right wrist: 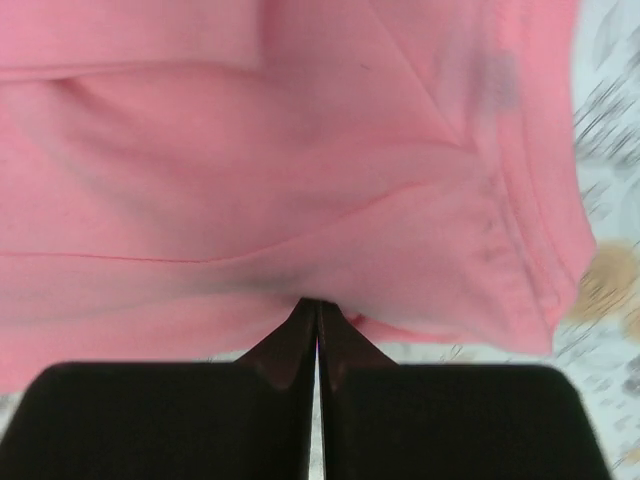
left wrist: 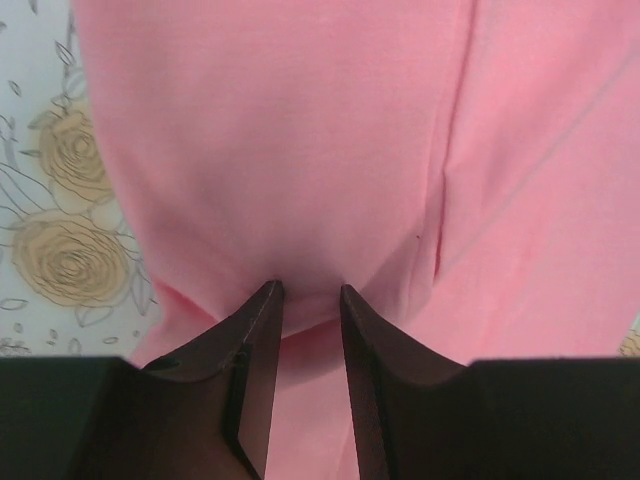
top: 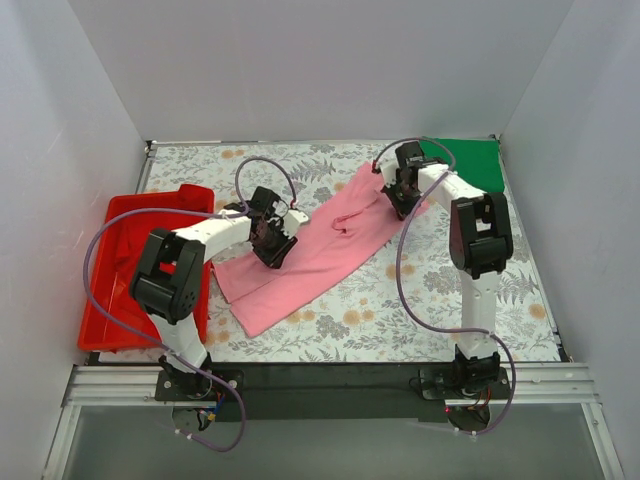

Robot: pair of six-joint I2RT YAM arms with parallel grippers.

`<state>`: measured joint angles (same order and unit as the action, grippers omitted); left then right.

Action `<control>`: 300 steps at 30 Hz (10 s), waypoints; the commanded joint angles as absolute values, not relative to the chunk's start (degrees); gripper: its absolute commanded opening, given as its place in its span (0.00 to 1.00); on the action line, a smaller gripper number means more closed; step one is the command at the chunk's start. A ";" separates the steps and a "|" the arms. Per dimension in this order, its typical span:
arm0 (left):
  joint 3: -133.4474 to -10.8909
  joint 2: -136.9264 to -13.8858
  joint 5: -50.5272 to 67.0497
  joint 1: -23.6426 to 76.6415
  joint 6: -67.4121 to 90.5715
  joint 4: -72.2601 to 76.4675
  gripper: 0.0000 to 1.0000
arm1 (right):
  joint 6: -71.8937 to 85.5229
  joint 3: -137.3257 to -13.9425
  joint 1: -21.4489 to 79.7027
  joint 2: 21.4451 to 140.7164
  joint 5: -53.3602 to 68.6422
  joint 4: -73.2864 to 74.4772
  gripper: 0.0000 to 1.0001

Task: Fold and stack the t-shirts
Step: Fold the tshirt

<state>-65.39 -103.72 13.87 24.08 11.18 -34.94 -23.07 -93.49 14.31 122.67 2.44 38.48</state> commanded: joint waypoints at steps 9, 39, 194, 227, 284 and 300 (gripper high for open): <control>-64.51 -104.59 26.00 24.52 25.83 -45.96 0.29 | -26.01 -129.32 17.40 149.21 -3.77 30.67 0.01; -70.12 -95.79 30.68 29.36 46.07 -28.21 0.32 | -30.95 -116.30 21.36 134.40 -4.67 20.21 0.04; -71.54 -106.95 39.20 21.27 -10.46 -5.89 0.00 | -67.76 -78.21 24.88 105.54 22.50 22.68 0.01; -72.62 -102.76 37.43 17.23 1.41 -4.57 0.47 | -60.47 -82.74 23.03 103.99 19.51 17.92 0.41; -63.80 -95.01 39.29 21.97 -10.28 -12.30 0.00 | -59.32 -65.73 24.70 88.41 22.15 26.89 0.01; -53.63 -77.81 43.76 27.59 -22.06 -35.40 0.00 | -59.25 -54.86 29.43 72.97 25.93 41.21 0.01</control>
<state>-55.99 -85.73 41.45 25.19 -17.12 -24.05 -60.40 -58.54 27.44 79.44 24.25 33.82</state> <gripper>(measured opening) 0.026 0.022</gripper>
